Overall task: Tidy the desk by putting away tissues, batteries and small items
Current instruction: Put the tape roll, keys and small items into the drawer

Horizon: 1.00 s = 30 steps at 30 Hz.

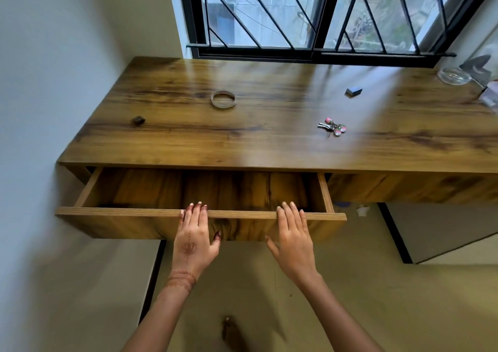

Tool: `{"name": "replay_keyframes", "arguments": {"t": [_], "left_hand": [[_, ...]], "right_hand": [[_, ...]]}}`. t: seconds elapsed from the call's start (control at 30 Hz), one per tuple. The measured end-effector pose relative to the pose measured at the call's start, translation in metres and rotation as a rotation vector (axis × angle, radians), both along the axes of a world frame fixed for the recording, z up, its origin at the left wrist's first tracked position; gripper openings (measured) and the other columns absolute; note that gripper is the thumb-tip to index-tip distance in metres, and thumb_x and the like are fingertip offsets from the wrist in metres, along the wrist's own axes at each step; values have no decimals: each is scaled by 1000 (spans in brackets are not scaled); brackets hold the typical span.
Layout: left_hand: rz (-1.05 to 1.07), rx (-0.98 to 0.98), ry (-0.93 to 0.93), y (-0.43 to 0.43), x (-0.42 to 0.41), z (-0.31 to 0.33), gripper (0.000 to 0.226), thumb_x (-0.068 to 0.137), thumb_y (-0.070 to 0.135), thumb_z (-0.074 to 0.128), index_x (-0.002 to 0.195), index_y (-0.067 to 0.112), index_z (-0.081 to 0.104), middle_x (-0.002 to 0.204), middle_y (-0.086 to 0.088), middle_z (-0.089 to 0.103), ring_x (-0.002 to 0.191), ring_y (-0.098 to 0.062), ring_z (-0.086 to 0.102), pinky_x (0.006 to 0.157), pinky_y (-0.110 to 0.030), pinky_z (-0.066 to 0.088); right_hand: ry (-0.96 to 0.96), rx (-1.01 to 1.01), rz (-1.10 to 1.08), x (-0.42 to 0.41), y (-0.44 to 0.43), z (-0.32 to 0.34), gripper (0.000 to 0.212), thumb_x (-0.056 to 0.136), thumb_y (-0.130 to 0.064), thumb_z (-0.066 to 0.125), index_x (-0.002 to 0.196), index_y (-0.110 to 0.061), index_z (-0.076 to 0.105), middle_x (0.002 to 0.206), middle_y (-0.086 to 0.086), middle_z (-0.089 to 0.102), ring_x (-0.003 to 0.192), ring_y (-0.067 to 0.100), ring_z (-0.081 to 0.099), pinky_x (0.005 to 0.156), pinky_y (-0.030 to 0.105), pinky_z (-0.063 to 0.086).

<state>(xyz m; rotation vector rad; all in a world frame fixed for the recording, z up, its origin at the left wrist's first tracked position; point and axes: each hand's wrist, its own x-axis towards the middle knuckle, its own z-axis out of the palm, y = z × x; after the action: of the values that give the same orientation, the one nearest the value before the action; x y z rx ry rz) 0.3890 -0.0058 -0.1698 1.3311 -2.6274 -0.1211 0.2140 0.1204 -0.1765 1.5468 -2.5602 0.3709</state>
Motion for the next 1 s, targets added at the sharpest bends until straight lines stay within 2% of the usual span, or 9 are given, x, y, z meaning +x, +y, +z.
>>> {"name": "replay_keyframes", "arguments": {"t": [0.17,0.3,0.53,0.63,0.73,0.8,0.9,0.93,1.0], "left_hand": [[11,24,3,35,25,1,80,58,25,85,126,-4,53,128,-21,57,122,-36,52,105,-44,31],[12,33,-9,64,46,3,81,58,23,85,126,-4,52,127,-21,58,121,-36,53,104,-44,30],[31,103,19,95,63,14,71,78,27,70,138,1,40,142,-17,44,136,-30,36,112,-34,15],[60,110,51,97,63,20,60,82,30,65,132,1,48,135,-17,52,132,-30,43,113,-36,18],[79,98,118,91,57,30,47,88,37,56,120,4,58,122,-13,63,121,-26,53,115,-39,21],[89,112,164,82,50,36,54,90,47,47,121,4,58,124,-12,61,123,-23,52,117,-37,17],[84,129,192,64,38,45,87,80,68,16,135,6,44,145,-11,42,139,-21,33,114,-31,3],[88,137,211,54,32,48,91,77,69,10,138,7,40,148,-10,37,141,-21,28,113,-30,1],[88,146,237,31,15,55,94,75,69,6,139,9,38,150,-10,34,143,-21,23,113,-30,0]], "right_hand": [[11,20,-15,25,36,1,77,65,-36,81,129,-6,50,134,11,53,131,27,43,109,46,25],[17,14,-12,46,64,1,78,65,-37,80,130,-6,49,135,11,52,132,27,41,109,47,24],[-57,36,-5,65,92,10,75,71,-37,75,132,-6,46,138,10,50,134,27,38,111,44,17],[-72,30,-5,67,93,16,65,78,-45,66,129,-7,50,133,9,55,131,25,43,112,43,17],[-113,-54,-8,61,84,26,59,86,-59,38,112,-11,62,113,5,66,116,19,56,116,40,16],[-144,-144,-13,52,72,36,69,87,-65,22,102,-14,64,103,1,69,106,13,60,116,37,11],[-178,-213,-18,32,49,46,82,85,-69,10,111,-11,62,111,3,67,111,14,59,115,36,10],[-203,-213,-32,22,39,49,82,85,-69,12,114,-10,60,114,4,65,114,14,57,116,36,10],[-248,-214,-67,1,16,60,67,88,-63,29,117,-9,58,117,6,64,116,15,55,118,37,13]]}}
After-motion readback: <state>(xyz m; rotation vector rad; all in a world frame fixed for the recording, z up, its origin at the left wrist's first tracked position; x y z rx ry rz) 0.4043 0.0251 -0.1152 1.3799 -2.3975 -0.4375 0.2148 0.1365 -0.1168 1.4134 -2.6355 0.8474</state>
